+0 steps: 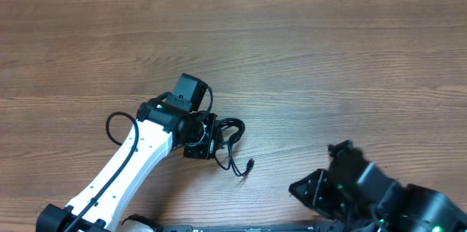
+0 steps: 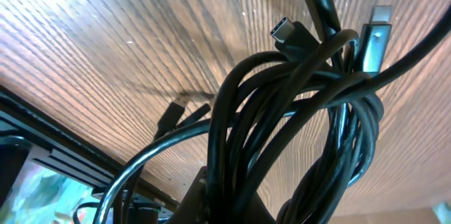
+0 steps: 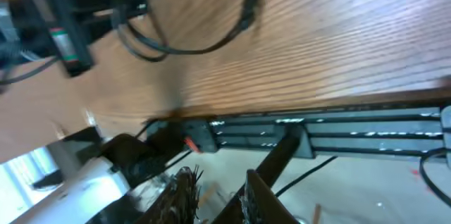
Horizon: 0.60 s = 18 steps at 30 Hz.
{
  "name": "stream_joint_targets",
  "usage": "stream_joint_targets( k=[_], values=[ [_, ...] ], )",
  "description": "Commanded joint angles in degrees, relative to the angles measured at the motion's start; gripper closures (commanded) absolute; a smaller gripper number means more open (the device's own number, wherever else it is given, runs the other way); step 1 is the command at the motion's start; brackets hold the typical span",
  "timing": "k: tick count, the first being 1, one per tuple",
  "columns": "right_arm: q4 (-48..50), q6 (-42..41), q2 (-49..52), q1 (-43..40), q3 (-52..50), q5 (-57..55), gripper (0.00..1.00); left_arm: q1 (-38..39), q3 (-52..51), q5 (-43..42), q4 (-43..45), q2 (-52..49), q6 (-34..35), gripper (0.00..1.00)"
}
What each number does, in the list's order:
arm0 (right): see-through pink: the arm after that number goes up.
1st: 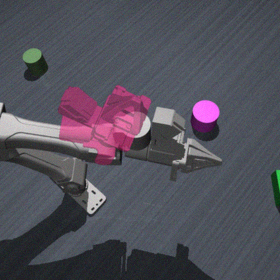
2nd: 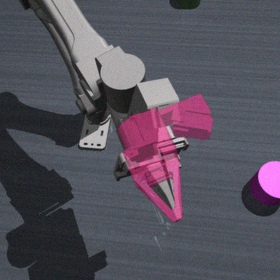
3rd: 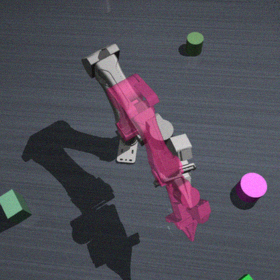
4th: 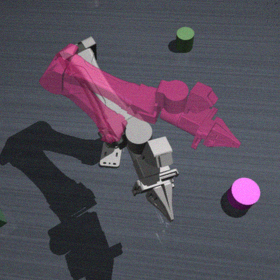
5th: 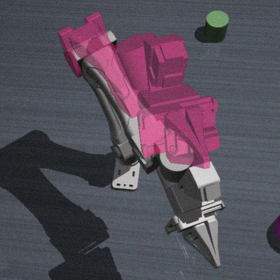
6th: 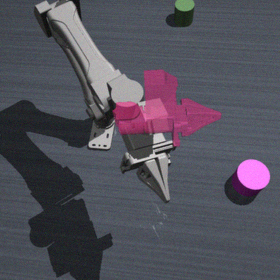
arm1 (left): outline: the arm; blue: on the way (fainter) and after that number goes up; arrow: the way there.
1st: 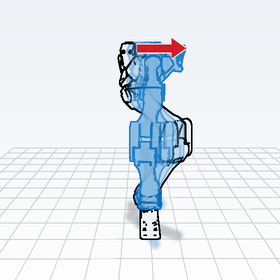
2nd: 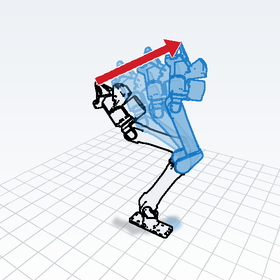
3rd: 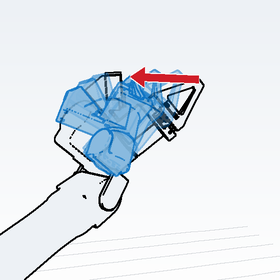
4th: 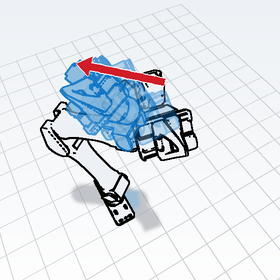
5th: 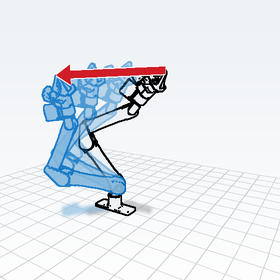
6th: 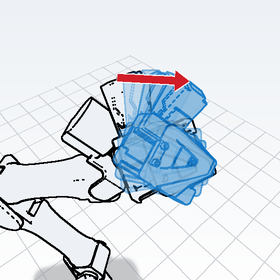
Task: Untangle cables
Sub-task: 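Open the right gripper and withdraw it down-right, leaving coil in left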
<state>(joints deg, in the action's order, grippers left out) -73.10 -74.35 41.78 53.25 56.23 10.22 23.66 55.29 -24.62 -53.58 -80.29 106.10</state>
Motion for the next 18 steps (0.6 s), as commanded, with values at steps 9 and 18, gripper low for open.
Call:
stream_joint_targets(
  k=[9, 18],
  values=[
    [18.9, -16.1, 3.8, 23.8, -7.4, -15.6, 0.47, -0.7, 0.8, 0.6, 0.3, -0.2, -0.9, 0.96],
    [25.2, -16.1, 14.6, 25.1, -7.5, -13.1, 0.29, -0.6, 0.8, 0.8, 0.2, -0.3, -1.4, 0.96]
  ],
)
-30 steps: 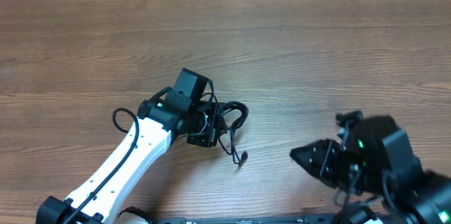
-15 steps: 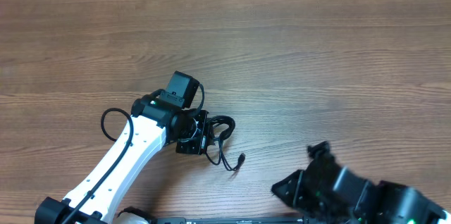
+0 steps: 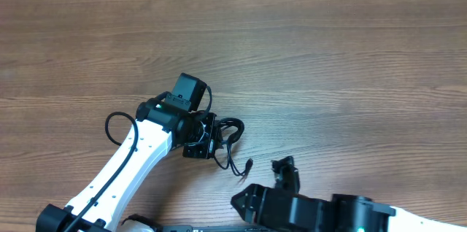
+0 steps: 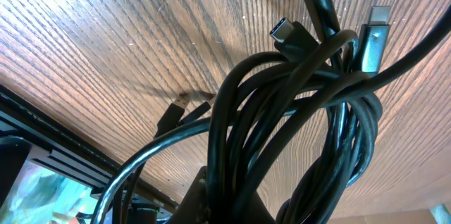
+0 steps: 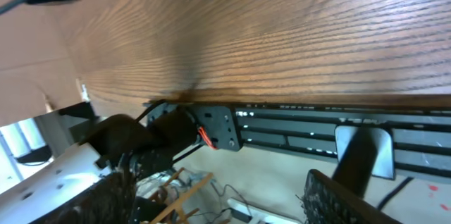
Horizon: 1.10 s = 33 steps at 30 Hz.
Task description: Untangle cables
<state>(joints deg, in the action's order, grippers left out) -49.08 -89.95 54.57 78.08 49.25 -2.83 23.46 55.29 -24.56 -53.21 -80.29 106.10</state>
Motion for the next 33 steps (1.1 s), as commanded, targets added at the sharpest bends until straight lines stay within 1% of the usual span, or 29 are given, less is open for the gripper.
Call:
stream_joint_targets(
  k=[1, 2, 3, 5, 8, 11, 12, 18, 20, 22, 25, 27, 29, 33],
  values=[
    [2.0, -0.5, 2.8, 0.3, -0.6, 0.0, 0.33, -0.4, 0.8, 0.7, -0.2, -0.3, -1.7, 0.96],
    [2.5, -0.5, 3.4, 0.3, -0.6, -0.1, 0.38, -0.4, 0.8, 0.8, -0.2, -0.3, -2.2, 0.96],
    [3.3, -0.5, 4.0, 0.3, -0.6, -0.1, 0.41, -0.4, 0.8, 0.8, -0.2, -0.3, -2.7, 0.96],
    [5.0, -0.5, 5.1, 0.3, -0.6, -0.5, 0.41, -0.4, 0.8, 0.8, -0.2, -0.3, -3.7, 0.96],
    [7.5, -0.5, 6.2, 0.3, -0.6, -2.3, 0.32, -0.4, 0.8, 0.9, -0.2, -0.3, -4.6, 0.96],
    [8.3, -0.5, 6.9, 0.3, -0.6, -6.0, 0.31, -0.4, 0.8, 1.0, -0.6, -0.3, -4.5, 0.96],
    [8.3, -0.8, 7.1, 0.3, -0.6, -8.0, 0.28, -0.4, 0.8, 1.0, -0.7, -0.3, -4.5, 0.96],
    [8.6, -9.2, 10.1, -0.2, -0.6, -19.6, 0.28, -0.4, 0.8, 0.5, -1.1, -0.3, -4.3, 0.96],
    [10.2, -8.5, 12.0, -1.6, -0.6, -19.5, 0.28, -0.4, 0.8, 0.5, -0.9, -0.3, -4.3, 0.96],
    [11.2, -5.6, 13.7, -3.3, -0.5, -18.4, 0.28, -0.4, 0.8, 0.5, -0.4, -0.3, -4.2, 0.95],
    [11.1, -1.7, 15.2, -6.2, -0.5, -18.1, 0.34, -0.4, 0.8, 0.5, 0.2, -0.3, -2.3, 0.96],
    [10.8, -1.2, 15.3, -8.0, -0.5, -18.2, 0.4, -0.4, 0.8, 0.5, 0.5, -0.3, -1.2, 0.96],
    [9.6, -1.3, 15.3, -9.6, -0.5, -18.4, 0.44, -0.4, 0.8, 0.5, 1.4, -0.3, -1.1, 0.96],
    [8.1, -1.3, 16.5, -12.3, -0.5, -18.3, 0.44, -0.5, 0.8, -2.5, 4.0, -0.3, -0.7, 0.96]
  ],
)
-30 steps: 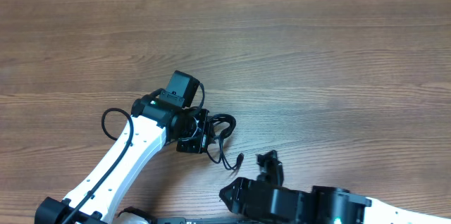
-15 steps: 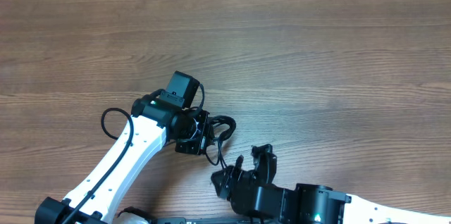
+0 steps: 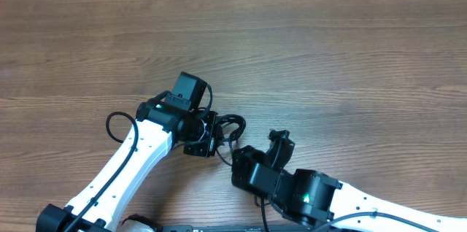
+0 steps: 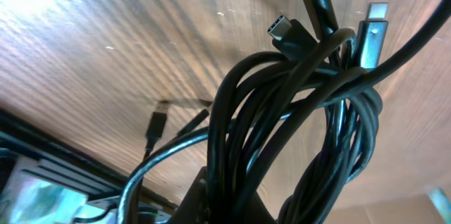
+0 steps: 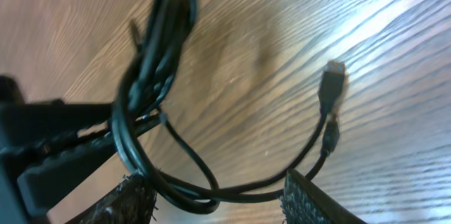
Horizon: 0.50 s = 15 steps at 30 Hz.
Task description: Untangle cables
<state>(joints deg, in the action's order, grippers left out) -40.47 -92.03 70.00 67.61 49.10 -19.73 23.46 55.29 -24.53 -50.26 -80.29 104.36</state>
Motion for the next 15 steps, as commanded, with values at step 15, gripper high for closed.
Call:
stream_joint_targets(
  k=[15],
  values=[
    [-10.1, -1.6, 6.9, -14.4, -0.4, -3.1, 0.41, -2.3, 0.8, -8.5, 4.3, -0.2, -3.1, 0.96]
  ],
)
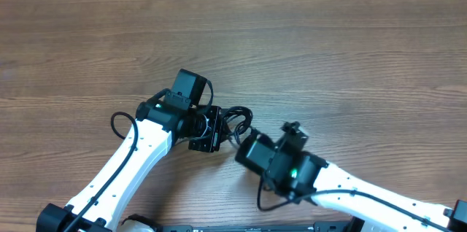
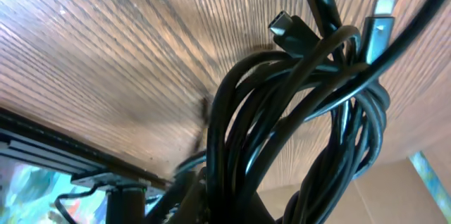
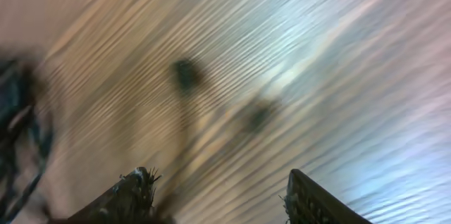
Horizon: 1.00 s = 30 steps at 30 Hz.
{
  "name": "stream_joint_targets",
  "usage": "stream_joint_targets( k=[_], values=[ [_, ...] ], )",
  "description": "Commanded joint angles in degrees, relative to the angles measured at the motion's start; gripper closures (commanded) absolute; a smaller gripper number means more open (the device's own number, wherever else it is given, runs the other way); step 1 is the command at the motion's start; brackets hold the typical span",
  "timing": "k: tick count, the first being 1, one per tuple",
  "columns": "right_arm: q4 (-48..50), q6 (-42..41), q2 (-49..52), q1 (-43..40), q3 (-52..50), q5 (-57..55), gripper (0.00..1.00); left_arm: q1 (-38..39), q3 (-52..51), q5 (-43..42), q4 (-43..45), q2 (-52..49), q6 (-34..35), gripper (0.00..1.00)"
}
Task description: Untangle cables
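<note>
A tangled bundle of black cables hangs in my left gripper, which is shut on it just above the table. In the left wrist view the loops fill the frame, with several plug ends sticking out at the top. My right gripper sits just right of and below the bundle. Its view is blurred: the fingers stand wide apart over bare wood, and only a dark smear of cable shows at the left edge.
The wooden table stretches away behind and to the right. Its front edge with a black rail lies close below the left gripper. The right arm's body covers the wood where the bundle's loose tail ran.
My right gripper has moved up and to the right, from over the loose cable tail and its plug to just beside the bundle. The left gripper has shifted the bundle slightly up and right.
My left gripper held the bundle in the same spot throughout. The right arm was first folded at the table's bottom right corner, then at the front edge below the bundle, then open over the trailing tail, and now sits next to the bundle.
</note>
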<state>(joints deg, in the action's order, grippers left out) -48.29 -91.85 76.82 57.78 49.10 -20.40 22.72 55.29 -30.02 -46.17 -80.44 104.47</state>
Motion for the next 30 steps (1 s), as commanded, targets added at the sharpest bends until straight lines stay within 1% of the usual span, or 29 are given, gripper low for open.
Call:
stream_joint_targets(
  k=[1, 3, 7, 9, 12, 14, 15, 18, 19, 21, 23, 24, 25, 27, 29, 30],
  values=[
    [-3.5, -1.7, 0.0, -6.4, -0.4, -2.2, 0.41, -2.3, 0.8, -3.1, 0.5, -0.1, -4.7, 0.96],
    [-5.5, -0.3, 0.0, -10.4, -0.4, -1.3, 0.41, -4.5, 0.8, -4.4, 2.2, 0.0, -10.0, 0.96],
    [-6.6, 7.4, 0.0, -17.9, -0.4, 0.7, 0.41, -8.6, 0.8, -8.9, 6.4, 0.0, -19.9, 0.96],
    [-6.7, 10.4, 0.0, -21.6, -0.4, 1.7, 0.41, -10.5, 0.8, -11.6, 9.5, 0.0, -26.3, 0.96],
    [-8.0, 11.5, 0.0, -27.0, -0.4, 2.7, 0.4, -12.2, 0.8, -14.6, 14.2, 0.0, -34.0, 0.96],
    [-9.6, 11.5, 0.0, -30.4, -0.4, 3.0, 0.4, -12.8, 0.8, -16.0, 17.5, 0.1, -38.0, 0.96],
    [-10.7, 13.5, 0.0, -33.4, -0.4, 3.6, 0.4, -13.0, 0.8, -16.5, 19.7, 0.3, -40.1, 0.96],
    [-11.7, 20.2, 0.0, -37.9, -0.3, 6.3, 0.4, -12.9, 0.8, -16.4, 22.6, 1.1, -41.6, 0.96],
    [-11.5, 23.6, 0.0, -39.2, -0.2, 8.8, 0.41, -12.9, 0.8, -15.7, 22.9, 1.5, -41.2, 0.96],
    [-9.6, 32.0, -0.2, -40.7, -0.2, 15.6, 0.39, -12.7, 0.8, -11.9, 21.5, 1.9, -37.4, 0.96],
    [-6.0, 42.8, -0.4, -40.9, -0.2, 25.2, 0.2, -12.2, 0.8, -8.2, 17.9, 1.9, -29.3, 0.96],
    [-4.0, 47.8, -0.5, -40.7, -0.2, 31.5, 0.12, -12.0, 0.8, -6.8, 16.2, 1.9, -25.6, 0.96],
    [-2.0, 52.3, -0.5, -40.2, -0.2, 38.2, 0.07, -11.6, 0.8, -5.1, 13.7, 1.9, -20.1, 0.96],
    [1.2, 56.7, -0.5, -38.5, -0.2, 47.5, 0.03, -11.0, 0.8, -4.5, 10.7, 1.9, -12.8, 0.96],
    [4.5, 58.2, -0.5, -35.7, -0.2, 52.3, 0.02, -10.4, 0.8, -4.5, 8.7, 1.9, -6.6, 0.96],
    [6.3, 58.3, -0.5, -33.7, -0.2, 52.7, 0.02, -10.1, 0.8, -4.4, 8.2, 1.9, -4.6, 0.96]
  ],
)
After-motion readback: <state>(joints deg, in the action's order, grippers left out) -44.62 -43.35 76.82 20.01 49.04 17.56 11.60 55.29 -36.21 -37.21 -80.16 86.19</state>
